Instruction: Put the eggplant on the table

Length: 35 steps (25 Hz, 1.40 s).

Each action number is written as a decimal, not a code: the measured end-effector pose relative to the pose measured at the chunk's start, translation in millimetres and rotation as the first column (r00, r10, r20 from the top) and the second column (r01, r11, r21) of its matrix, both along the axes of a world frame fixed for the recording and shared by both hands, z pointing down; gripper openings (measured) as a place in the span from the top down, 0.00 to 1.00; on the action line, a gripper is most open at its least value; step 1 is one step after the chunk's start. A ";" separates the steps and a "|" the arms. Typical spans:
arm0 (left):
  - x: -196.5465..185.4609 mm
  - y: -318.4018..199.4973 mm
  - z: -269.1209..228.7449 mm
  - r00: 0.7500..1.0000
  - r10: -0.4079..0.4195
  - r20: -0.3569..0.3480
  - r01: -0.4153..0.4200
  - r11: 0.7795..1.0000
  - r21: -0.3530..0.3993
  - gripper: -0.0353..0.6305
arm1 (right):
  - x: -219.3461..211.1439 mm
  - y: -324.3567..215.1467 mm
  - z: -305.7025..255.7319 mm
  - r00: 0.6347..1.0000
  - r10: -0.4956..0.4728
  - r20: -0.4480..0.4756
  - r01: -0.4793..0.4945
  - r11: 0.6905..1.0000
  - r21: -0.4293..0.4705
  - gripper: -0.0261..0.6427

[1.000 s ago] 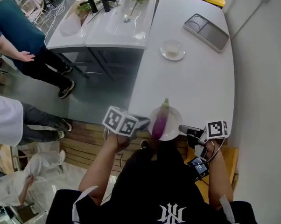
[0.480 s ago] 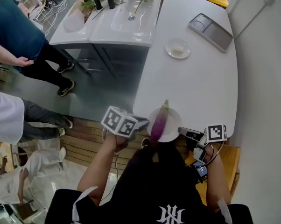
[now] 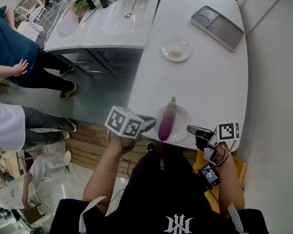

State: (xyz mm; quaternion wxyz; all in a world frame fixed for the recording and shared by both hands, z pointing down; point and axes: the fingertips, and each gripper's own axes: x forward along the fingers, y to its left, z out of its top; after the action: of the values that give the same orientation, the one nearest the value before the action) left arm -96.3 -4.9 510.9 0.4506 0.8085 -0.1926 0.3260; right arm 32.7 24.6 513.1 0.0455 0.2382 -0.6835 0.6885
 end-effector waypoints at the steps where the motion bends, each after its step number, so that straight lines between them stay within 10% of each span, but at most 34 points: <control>1: 7.3 -7.8 1.1 1.000 0.001 0.003 -0.001 1.000 0.002 0.89 | 5.7 -8.4 -0.1 1.000 -0.004 0.008 0.004 1.000 0.014 0.94; 35: 82.4 -89.7 61.8 0.982 0.020 0.187 -0.021 1.000 0.004 0.89 | 82.4 -102.4 52.7 0.972 -0.068 -0.226 0.090 0.992 0.088 0.94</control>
State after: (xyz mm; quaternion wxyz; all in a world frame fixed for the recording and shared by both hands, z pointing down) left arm -13.9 -94.6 572.7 0.4248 0.7776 -0.2267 0.4043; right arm 115.0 -77.8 565.7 0.1373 0.2882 -0.7158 0.6210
